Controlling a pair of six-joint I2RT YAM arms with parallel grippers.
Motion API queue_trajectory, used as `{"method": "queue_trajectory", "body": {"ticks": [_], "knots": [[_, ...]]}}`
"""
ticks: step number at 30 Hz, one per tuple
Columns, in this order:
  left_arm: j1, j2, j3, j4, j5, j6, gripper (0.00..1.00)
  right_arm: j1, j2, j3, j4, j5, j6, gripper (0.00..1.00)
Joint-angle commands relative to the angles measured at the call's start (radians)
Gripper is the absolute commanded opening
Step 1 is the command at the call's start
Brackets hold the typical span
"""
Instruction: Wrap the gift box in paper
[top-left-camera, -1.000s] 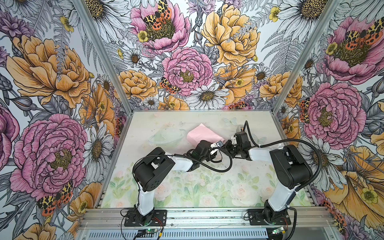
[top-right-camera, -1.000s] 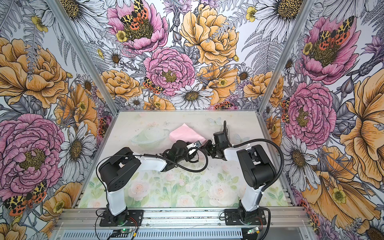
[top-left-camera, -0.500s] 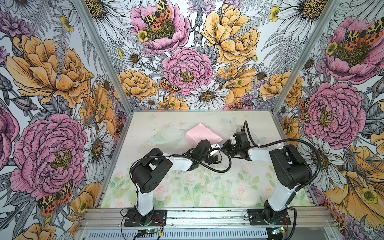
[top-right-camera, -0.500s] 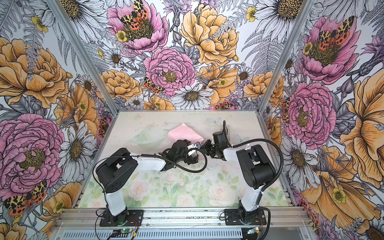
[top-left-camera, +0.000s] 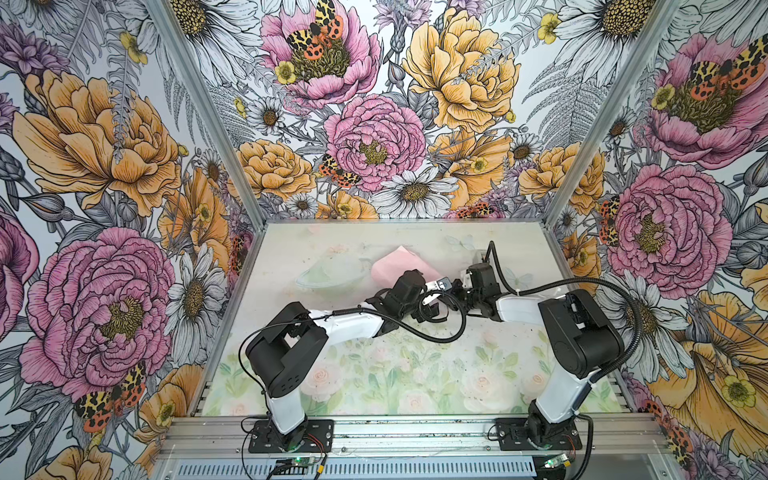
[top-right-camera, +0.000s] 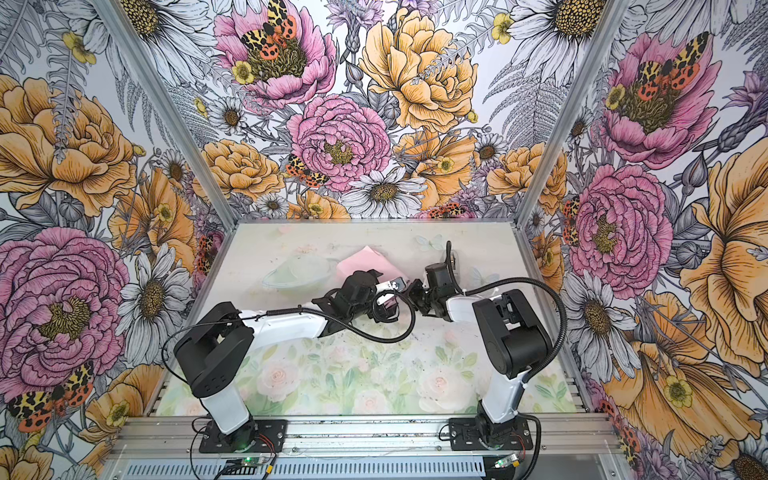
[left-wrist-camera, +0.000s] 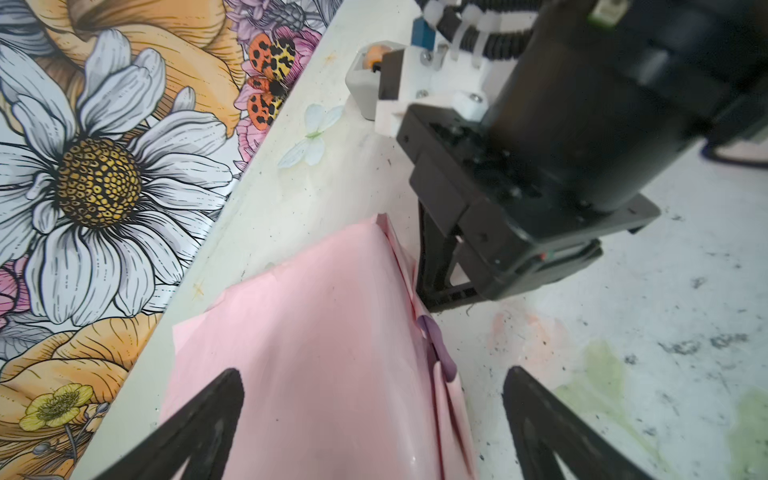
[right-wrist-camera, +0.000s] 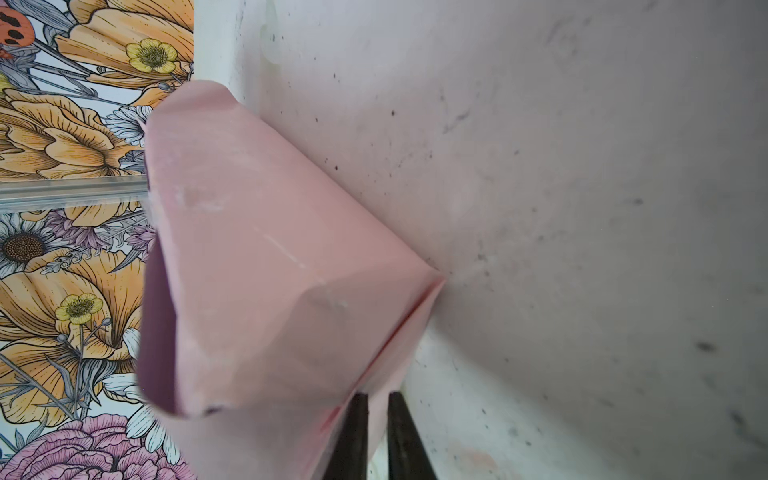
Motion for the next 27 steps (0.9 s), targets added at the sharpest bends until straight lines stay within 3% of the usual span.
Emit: {"method": "queue_trajectory", "body": {"ticks": [1, 9, 21, 24, 27], "knots": [[-0.010, 0.027, 0.023, -0.040, -0.036, 0.018, 0.99, 0.007, -0.005, 0.016, 0.028, 0.021, 0.002, 0.13], [-0.013, 0.128, 0.041, -0.037, -0.151, 0.004, 0.96, 0.009, -0.008, 0.016, 0.024, 0.023, 0.002, 0.12], [-0.010, 0.188, -0.018, 0.049, -0.228, -0.053, 0.68, 0.004, -0.061, -0.001, 0.007, 0.027, -0.013, 0.13], [-0.007, 0.186, -0.036, 0.064, -0.218, -0.070, 0.63, -0.027, -0.130, -0.030, -0.036, 0.039, -0.050, 0.22], [0.004, 0.179, -0.055, 0.073, -0.195, -0.082, 0.62, -0.083, -0.203, -0.028, -0.124, 0.050, -0.129, 0.41]]}}
